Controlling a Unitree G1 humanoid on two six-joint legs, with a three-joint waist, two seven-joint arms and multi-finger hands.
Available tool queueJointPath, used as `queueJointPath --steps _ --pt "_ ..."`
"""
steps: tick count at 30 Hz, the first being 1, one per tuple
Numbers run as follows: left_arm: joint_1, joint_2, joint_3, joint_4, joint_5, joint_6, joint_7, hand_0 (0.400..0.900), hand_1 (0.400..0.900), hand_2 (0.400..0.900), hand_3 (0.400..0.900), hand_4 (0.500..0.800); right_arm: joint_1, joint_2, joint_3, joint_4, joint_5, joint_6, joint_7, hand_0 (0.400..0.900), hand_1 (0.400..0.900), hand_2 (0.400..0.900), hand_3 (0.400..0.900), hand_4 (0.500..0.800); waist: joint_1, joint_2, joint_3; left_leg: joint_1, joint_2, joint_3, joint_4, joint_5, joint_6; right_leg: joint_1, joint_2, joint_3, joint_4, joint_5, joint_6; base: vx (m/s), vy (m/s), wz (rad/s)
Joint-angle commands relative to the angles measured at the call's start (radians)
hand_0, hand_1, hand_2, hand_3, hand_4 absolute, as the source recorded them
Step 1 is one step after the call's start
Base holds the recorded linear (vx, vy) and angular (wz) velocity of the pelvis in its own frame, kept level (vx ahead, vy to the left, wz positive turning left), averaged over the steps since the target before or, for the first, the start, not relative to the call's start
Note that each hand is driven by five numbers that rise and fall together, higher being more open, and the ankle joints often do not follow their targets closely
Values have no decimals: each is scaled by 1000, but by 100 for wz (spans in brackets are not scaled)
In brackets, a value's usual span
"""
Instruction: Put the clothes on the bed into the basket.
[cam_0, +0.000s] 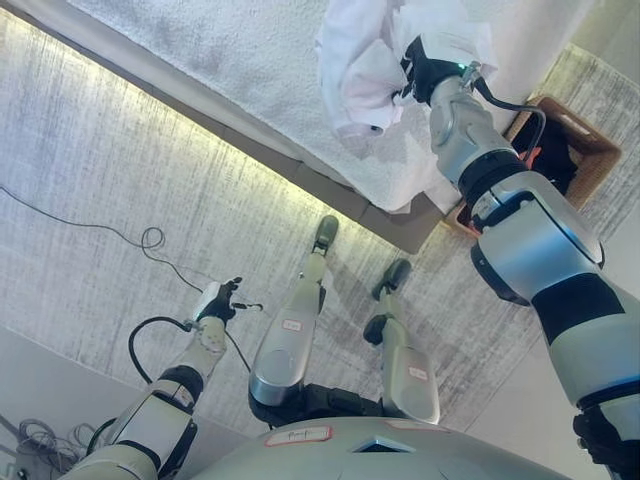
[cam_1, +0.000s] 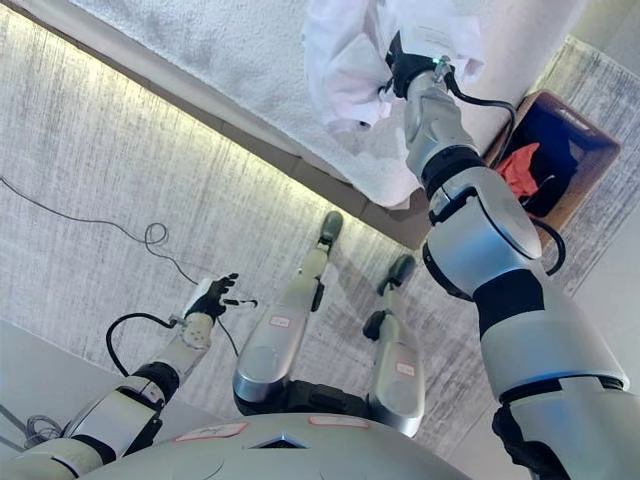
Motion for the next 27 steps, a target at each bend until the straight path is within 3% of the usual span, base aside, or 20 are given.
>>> queueJointPath --steps 1,8,13,15,18,20,22,27 --pt "41 3 -33 2 -29 -13 7 900 900 900 900 800 7 -103 -24 33 78 -39 -38 400 400 400 400 500 19 43 -1 27 -46 -10 -36 -56 54 40 -40 50 17 -27 53 23 34 11" --pt "69 -12 -13 7 -8 -24 -10 900 900 900 900 800 140 -185 -139 -98 257 -128 -82 400 400 400 400 500 11 76 -35 66 -59 0 -39 -68 62 72 -61 49 29 -40 63 42 57 2" --pt "82 -32 22 68 21 -23 -9 900 900 900 900 800 262 -194 -152 -274 265 -170 -108 400 400 400 400 500 -27 36 -65 103 -49 22 -42 -79 67 90 -59 67 34 -42 63 67 12 -20" --pt "97 -32 48 65 29 -18 -4 900 900 900 900 800 336 -204 -190 -409 280 -181 -121 400 400 400 400 500 -48 0 -103 146 -37 28 -57 -86 67 119 -58 68 37 -51 63 101 -78 -19" --pt "94 -49 105 67 15 -10 2 900 900 900 900 800 577 -265 -331 -696 294 -193 -139 400 400 400 400 500 -104 -44 -143 189 -25 45 -72 -93 67 144 -54 80 42 -65 61 86 -80 -25" --pt "98 -53 139 64 -3 -9 -3 900 900 900 900 800 726 -296 -442 -793 297 -202 -149 400 400 400 400 500 -130 -59 -176 222 -20 49 -80 -103 67 173 -53 75 37 -73 63 116 -93 -12" --pt "99 -51 163 72 -3 -6 -14 900 900 900 900 800 840 -327 -562 -803 340 -214 -150 400 400 400 400 500 -158 -68 -217 261 -12 56 -85 -115 62 205 -52 72 36 -83 64 111 -87 -11" --pt "136 -25 214 66 -4 6 -47 900 900 900 900 800 975 -382 -728 -769 334 -182 -158 400 400 400 400 500 -183 -76 -308 328 -7 59 -86 -142 61 261 -45 68 44 -111 67 98 -82 -8"
